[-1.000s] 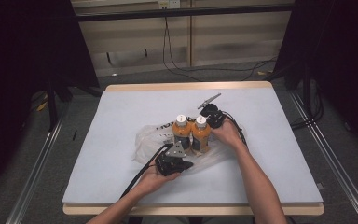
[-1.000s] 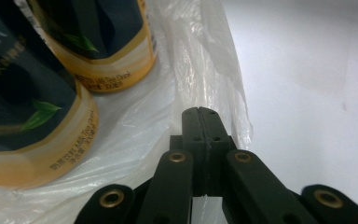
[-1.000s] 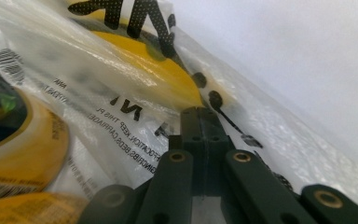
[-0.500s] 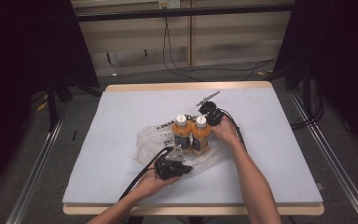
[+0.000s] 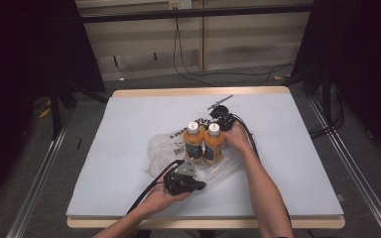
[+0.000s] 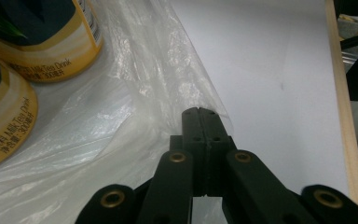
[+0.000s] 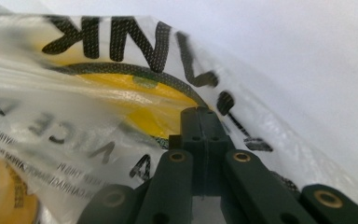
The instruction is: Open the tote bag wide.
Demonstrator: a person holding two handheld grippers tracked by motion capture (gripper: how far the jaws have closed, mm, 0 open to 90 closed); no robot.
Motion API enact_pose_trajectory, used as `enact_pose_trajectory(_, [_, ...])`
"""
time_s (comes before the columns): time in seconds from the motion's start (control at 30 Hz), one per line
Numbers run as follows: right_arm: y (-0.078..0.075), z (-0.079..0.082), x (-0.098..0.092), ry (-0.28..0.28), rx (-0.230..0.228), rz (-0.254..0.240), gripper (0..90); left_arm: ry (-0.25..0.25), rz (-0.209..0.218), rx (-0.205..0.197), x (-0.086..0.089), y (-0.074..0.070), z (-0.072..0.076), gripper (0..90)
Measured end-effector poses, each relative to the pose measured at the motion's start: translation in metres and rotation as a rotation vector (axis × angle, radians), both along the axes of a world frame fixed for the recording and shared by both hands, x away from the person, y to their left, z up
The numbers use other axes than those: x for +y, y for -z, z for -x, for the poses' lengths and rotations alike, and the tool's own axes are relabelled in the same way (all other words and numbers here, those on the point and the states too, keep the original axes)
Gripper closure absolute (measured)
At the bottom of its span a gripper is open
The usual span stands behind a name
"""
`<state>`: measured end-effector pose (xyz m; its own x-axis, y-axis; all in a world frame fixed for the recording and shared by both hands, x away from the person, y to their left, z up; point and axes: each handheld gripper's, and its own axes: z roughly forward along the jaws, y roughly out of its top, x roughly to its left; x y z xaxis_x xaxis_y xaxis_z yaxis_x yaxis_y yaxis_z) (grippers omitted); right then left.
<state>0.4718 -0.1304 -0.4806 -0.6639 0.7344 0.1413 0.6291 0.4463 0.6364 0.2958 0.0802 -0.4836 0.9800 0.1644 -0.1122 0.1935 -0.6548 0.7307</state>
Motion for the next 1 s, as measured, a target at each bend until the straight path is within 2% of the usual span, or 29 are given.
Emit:
enact_pose_trajectory(0.13, [0.001, -0.003, 0.001, 0.019, 0.003, -0.024, 90.0, 0.014, -0.001, 0.004, -0.001, 0.000, 0.002, 90.0])
enact_pose_trajectory(0.17, [0.001, -0.004, 0.002, 0.020, 0.003, -0.021, 90.0, 0.017, -0.025, -0.002, -0.001, -0.002, 0.002, 90.0])
enact_pose_trajectory(0.2, [0.001, -0.004, 0.002, 0.020, 0.005, -0.019, 90.0, 0.023, -0.006, 0.004, -0.002, -0.001, 0.003, 90.0])
enact_pose_trajectory(0.3, [-0.001, -0.008, 0.006, 0.012, -0.003, 0.015, 90.0, 0.029, -0.019, -0.007, -0.003, -0.002, 0.005, 90.0])
enact_pose_trajectory(0.33, [-0.002, -0.009, 0.009, 0.018, 0.004, 0.024, 90.0, 0.034, -0.036, -0.003, -0.002, -0.003, 0.006, 90.0])
enact_pose_trajectory(0.47, [-0.001, -0.012, 0.012, 0.022, -0.005, 0.024, 90.0, 0.049, -0.024, -0.010, -0.001, -0.003, 0.009, 90.0])
enact_pose_trajectory(0.57, [0.000, -0.015, 0.012, 0.031, -0.011, 0.019, 90.0, 0.058, -0.025, 0.002, -0.001, -0.003, 0.010, 90.0])
enact_pose_trajectory(0.63, [-0.001, -0.015, 0.013, 0.047, -0.007, 0.027, 90.0, 0.057, -0.041, 0.007, 0.000, -0.004, 0.010, 90.0])
enact_pose_trajectory(0.67, [-0.001, -0.016, 0.015, 0.048, -0.012, 0.034, 90.0, 0.053, -0.018, 0.012, 0.000, -0.003, 0.011, 90.0])
enact_pose_trajectory(0.7, [-0.001, -0.018, 0.015, 0.049, -0.012, 0.035, 90.0, 0.056, -0.017, 0.004, 0.000, -0.003, 0.012, 90.0])
enact_pose_trajectory(0.8, [-0.001, -0.022, 0.017, 0.058, -0.016, 0.044, 90.0, 0.066, -0.045, -0.007, 0.000, -0.005, 0.012, 90.0])
enact_pose_trajectory(0.83, [-0.001, -0.023, 0.018, 0.072, -0.016, 0.051, 90.0, 0.068, -0.031, 0.005, 0.000, -0.004, 0.011, 90.0])
enact_pose_trajectory(0.87, [-0.001, -0.024, 0.019, 0.078, -0.025, 0.053, 90.0, 0.060, -0.043, 0.011, 0.000, -0.005, 0.011, 90.0])
enact_pose_trajectory(0.9, [-0.001, -0.026, 0.018, 0.086, -0.025, 0.049, 90.0, 0.060, -0.021, 0.020, 0.000, -0.003, 0.011, 90.0])
enact_pose_trajectory(1.0, [0.000, -0.027, 0.017, 0.106, -0.028, 0.039, 90.0, 0.053, -0.024, 0.011, 0.000, -0.004, 0.008, 90.0])
